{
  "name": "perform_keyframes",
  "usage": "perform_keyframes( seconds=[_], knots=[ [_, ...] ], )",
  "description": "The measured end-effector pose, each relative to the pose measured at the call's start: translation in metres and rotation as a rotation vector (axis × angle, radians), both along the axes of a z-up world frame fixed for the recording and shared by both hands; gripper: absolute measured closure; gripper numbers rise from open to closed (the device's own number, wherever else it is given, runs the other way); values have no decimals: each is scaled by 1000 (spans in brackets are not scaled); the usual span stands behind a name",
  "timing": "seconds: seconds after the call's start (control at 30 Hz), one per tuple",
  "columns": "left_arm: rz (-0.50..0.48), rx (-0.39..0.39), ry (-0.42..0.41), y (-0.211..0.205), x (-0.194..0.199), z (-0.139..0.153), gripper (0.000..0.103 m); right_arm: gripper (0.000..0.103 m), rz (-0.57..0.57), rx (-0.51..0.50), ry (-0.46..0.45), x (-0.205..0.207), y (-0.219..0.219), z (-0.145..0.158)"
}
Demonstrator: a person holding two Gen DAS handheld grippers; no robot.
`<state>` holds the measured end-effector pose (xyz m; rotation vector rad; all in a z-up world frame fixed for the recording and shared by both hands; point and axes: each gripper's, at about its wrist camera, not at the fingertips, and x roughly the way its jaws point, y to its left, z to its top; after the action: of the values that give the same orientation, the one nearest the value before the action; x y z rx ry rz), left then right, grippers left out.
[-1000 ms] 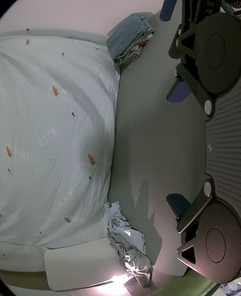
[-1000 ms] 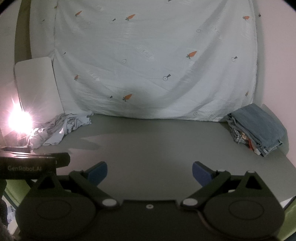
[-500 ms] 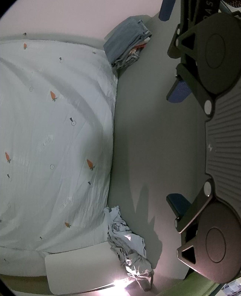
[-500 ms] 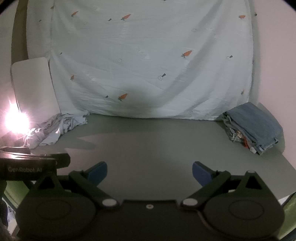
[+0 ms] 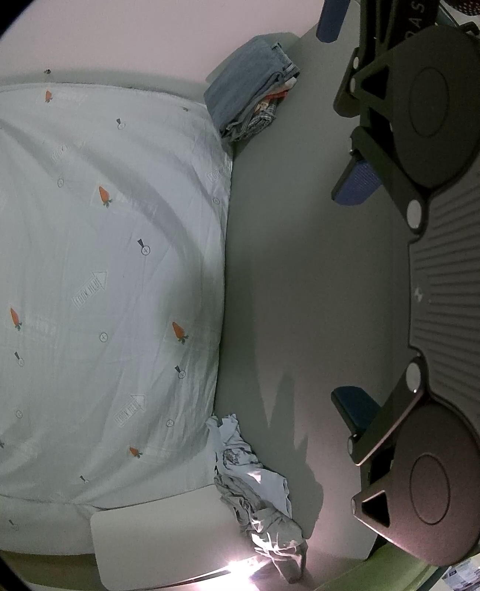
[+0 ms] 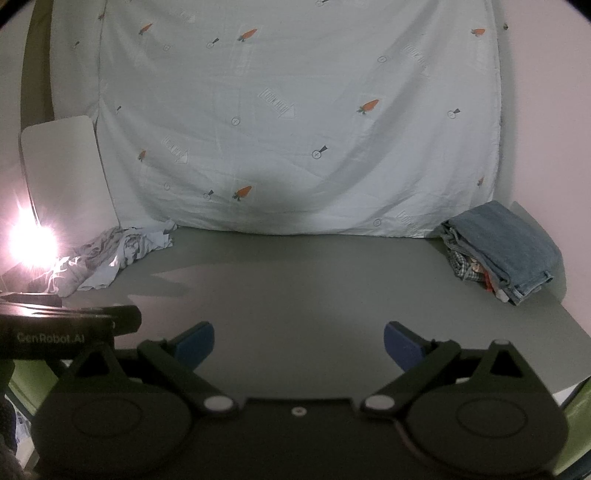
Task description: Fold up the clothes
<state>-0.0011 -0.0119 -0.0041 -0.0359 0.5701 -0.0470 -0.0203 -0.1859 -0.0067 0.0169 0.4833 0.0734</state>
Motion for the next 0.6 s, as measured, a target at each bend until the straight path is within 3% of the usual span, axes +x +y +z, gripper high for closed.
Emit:
perform_keyframes(
  seconds=[0.6],
  knots=[
    [-12, 10, 3, -3, 2, -4, 0, 3, -5, 3, -4, 1, -11, 0]
  ],
)
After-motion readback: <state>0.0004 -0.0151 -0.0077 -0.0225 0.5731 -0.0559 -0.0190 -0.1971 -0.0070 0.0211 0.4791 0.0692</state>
